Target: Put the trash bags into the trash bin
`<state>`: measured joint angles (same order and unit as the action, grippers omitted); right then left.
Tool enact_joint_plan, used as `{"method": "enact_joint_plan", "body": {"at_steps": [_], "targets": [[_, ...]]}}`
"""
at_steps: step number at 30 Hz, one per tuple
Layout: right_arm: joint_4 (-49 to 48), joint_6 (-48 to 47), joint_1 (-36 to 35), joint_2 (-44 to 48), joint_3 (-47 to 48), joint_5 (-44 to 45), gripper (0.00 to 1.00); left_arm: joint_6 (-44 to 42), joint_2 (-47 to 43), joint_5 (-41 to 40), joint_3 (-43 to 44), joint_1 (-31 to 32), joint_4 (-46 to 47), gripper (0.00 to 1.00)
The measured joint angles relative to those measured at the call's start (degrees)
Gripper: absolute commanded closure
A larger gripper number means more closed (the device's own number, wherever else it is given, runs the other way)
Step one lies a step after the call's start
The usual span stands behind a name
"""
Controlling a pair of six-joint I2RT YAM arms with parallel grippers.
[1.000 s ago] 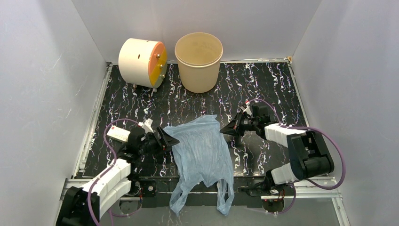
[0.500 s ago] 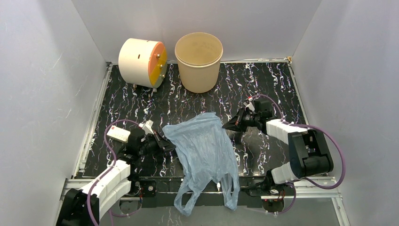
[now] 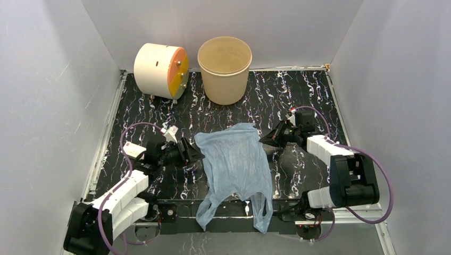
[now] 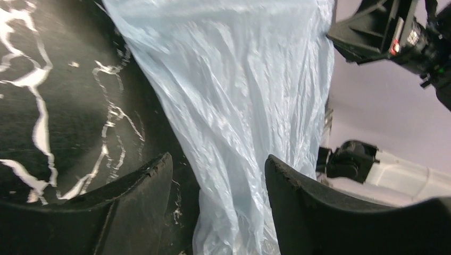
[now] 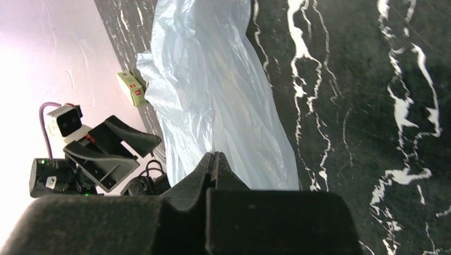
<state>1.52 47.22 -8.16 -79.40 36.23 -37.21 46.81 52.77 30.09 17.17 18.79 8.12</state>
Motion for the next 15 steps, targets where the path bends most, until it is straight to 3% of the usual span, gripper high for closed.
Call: {"method": "enact_joint_plan", "body": {"at_steps": [3,6,10,15], "targets": [[-0.3,1.3,0.2,0.8,-1.7,1.1,1.00,0.6,-0.3,0.8,-0.9,3.0,1.5,0.39],[-0.7,2.5,0.3,1.0,-2.8,1.6,1.00,2.2,-0.8,-0.1,-3.3,8.2,3.9,0.48],[-1.0,3.0,0.3,1.0,-3.0,2.0,1.00,4.8,-0.7,-2.8,-6.6,12.3,6.1,0.83],[-0.2,2.3,0.7,1.0,-2.8,2.7,1.00,5.2,-0.7,-8.3,-7.3,12.5,5.5,0.97]]}}
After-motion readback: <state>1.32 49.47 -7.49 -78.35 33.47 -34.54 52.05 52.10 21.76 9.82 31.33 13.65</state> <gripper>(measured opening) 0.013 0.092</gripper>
